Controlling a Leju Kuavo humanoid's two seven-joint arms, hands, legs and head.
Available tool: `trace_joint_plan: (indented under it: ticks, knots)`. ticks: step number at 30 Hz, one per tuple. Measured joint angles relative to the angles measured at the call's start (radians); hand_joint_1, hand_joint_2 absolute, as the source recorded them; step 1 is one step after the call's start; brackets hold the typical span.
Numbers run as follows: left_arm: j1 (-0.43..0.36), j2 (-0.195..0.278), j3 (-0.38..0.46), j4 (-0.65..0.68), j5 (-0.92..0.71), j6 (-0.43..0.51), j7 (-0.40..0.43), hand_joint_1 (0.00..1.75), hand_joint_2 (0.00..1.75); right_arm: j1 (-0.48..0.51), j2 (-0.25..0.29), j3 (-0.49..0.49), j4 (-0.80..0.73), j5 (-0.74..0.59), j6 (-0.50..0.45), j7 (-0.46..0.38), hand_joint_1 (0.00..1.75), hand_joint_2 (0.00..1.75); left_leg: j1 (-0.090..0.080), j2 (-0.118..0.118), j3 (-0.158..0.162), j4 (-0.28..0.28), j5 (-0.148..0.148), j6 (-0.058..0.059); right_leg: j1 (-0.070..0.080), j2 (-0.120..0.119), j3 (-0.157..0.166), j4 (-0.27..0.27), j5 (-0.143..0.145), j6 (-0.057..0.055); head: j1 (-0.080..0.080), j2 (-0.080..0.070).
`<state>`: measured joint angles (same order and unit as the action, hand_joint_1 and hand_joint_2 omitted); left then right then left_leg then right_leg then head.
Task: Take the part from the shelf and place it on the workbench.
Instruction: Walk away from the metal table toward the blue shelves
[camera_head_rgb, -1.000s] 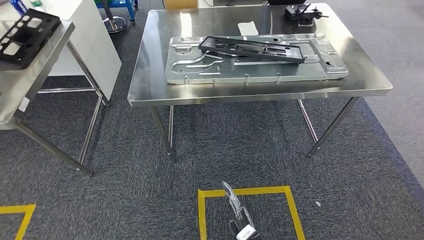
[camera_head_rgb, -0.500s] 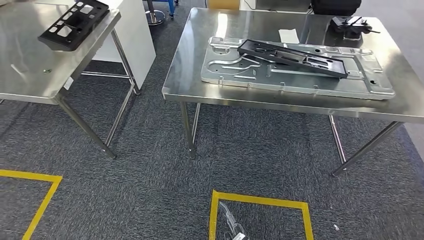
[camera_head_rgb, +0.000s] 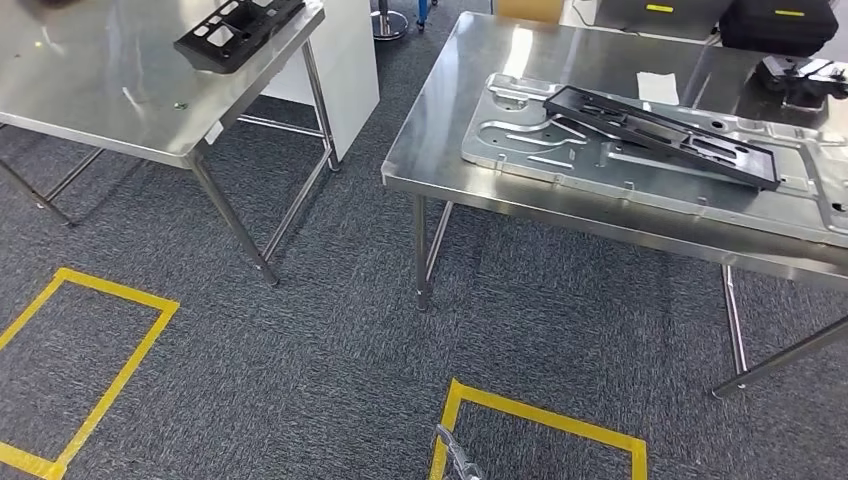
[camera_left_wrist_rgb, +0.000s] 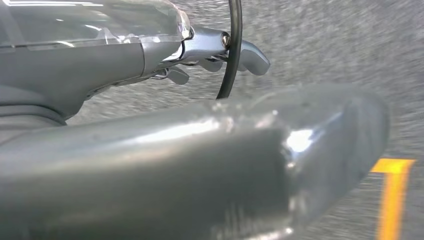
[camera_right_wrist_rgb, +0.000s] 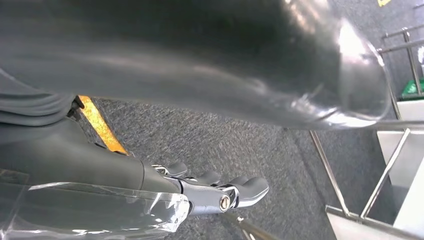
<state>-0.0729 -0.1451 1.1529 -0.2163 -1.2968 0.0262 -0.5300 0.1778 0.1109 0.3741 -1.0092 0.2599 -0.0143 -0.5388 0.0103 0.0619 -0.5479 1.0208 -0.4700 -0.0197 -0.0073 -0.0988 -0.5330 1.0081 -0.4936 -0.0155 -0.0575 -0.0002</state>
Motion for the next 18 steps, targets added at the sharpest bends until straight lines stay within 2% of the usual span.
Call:
trace_joint_plan:
  ticks: [1,3,4,5,7,8,9,10,11,12,14,15,16,18]
  knots:
    - [-0.002,0.001,0.005,0.000,0.006,-0.005,-0.017,0.00,0.00,0.000,0.001,-0.002,0.002,0.002,0.001,0.000,0.00,0.00,-0.004,0.003,0.003,-0.012,0.000,0.007,0.002,-0.007,0.001,0.000,-0.001,0.005,0.001,0.000]
    - [0.000,0.003,0.016,0.000,0.017,0.007,-0.051,0.00,0.00,0.000,0.003,-0.008,0.003,0.006,0.003,0.001,0.00,0.00,-0.003,-0.017,0.001,-0.017,0.006,0.019,0.002,-0.017,0.005,0.000,-0.003,0.015,0.003,0.000]
    - [0.000,0.004,0.020,-0.001,0.022,0.017,-0.068,0.00,0.00,0.000,0.004,-0.012,0.003,0.007,0.004,0.001,0.00,0.00,0.000,-0.027,0.001,-0.021,0.010,0.026,0.000,-0.005,0.004,0.008,-0.012,0.020,0.004,0.000]
    - [-0.001,0.004,0.024,-0.001,0.027,0.024,-0.082,0.00,0.00,0.001,0.006,-0.016,0.004,0.009,0.006,0.002,0.00,0.00,0.002,-0.037,0.002,-0.025,0.015,0.034,-0.002,0.018,-0.005,0.033,-0.032,0.025,0.006,0.000]
    - [-0.006,0.005,0.031,-0.002,0.036,0.017,-0.099,0.00,0.00,0.004,0.006,-0.023,0.005,0.011,0.010,0.004,0.00,0.00,0.004,-0.058,-0.001,-0.028,0.023,0.045,-0.006,0.073,-0.053,0.142,-0.099,0.029,0.013,0.000]
    - [-0.008,0.006,0.035,-0.002,0.040,0.007,-0.104,0.00,0.00,0.006,0.006,-0.026,0.006,0.014,0.012,0.005,0.00,0.00,0.004,-0.070,-0.005,-0.027,0.025,0.048,-0.006,0.087,-0.087,0.211,-0.129,0.030,0.015,0.000]
    - [-0.008,0.007,0.039,-0.002,0.045,-0.007,-0.109,0.00,0.00,0.007,0.006,-0.029,0.007,0.017,0.014,0.006,0.00,0.00,0.003,-0.083,-0.007,-0.026,0.025,0.048,-0.007,0.092,-0.113,0.263,-0.144,0.031,0.016,0.000]
    - [-0.007,0.007,0.043,-0.002,0.051,-0.023,-0.116,0.00,0.00,0.007,0.007,-0.033,0.009,0.020,0.017,0.006,0.00,0.00,0.003,-0.096,-0.008,-0.025,0.026,0.048,-0.007,0.095,-0.125,0.282,-0.139,0.032,0.016,0.000]
    - [-0.005,0.008,0.047,-0.002,0.056,-0.041,-0.123,0.00,0.00,0.007,0.007,-0.036,0.010,0.025,0.021,0.006,0.00,0.00,0.003,-0.110,-0.008,-0.023,0.026,0.047,-0.007,0.097,-0.117,0.261,-0.113,0.031,0.016,0.000]
    - [-0.005,0.008,0.051,-0.002,0.062,-0.059,-0.129,0.00,0.00,0.006,0.008,-0.039,0.012,0.029,0.025,0.006,0.00,0.00,0.003,-0.125,-0.007,-0.020,0.025,0.046,-0.007,0.104,-0.092,0.203,-0.073,0.029,0.017,0.000]
    - [-0.005,0.007,0.059,-0.002,0.070,-0.090,-0.137,0.00,0.00,0.004,0.009,-0.044,0.017,0.038,0.031,0.004,0.00,0.00,0.002,-0.151,-0.009,-0.014,0.024,0.040,-0.009,0.148,-0.033,0.069,-0.012,0.021,0.018,0.000]
    - [-0.005,0.006,0.062,-0.002,0.071,-0.103,-0.139,0.00,0.00,0.003,0.010,-0.045,0.021,0.042,0.033,0.002,0.00,0.00,0.002,-0.162,-0.012,-0.011,0.024,0.034,-0.009,0.165,-0.016,0.029,0.000,0.019,0.019,0.000]
    - [-0.005,0.005,0.064,-0.002,0.072,-0.112,-0.140,0.00,0.00,0.002,0.011,-0.047,0.024,0.044,0.034,0.000,0.00,0.00,0.002,-0.172,-0.017,-0.010,0.025,0.027,-0.008,0.176,-0.010,0.012,0.001,0.016,0.020,0.000]
    - [-0.002,0.005,0.068,-0.002,0.072,-0.123,-0.141,0.00,0.00,-0.001,0.014,-0.051,0.030,0.046,0.037,-0.003,0.00,0.00,0.004,-0.190,-0.024,-0.012,0.028,0.011,-0.008,0.160,-0.008,0.007,0.005,0.010,0.021,0.000]
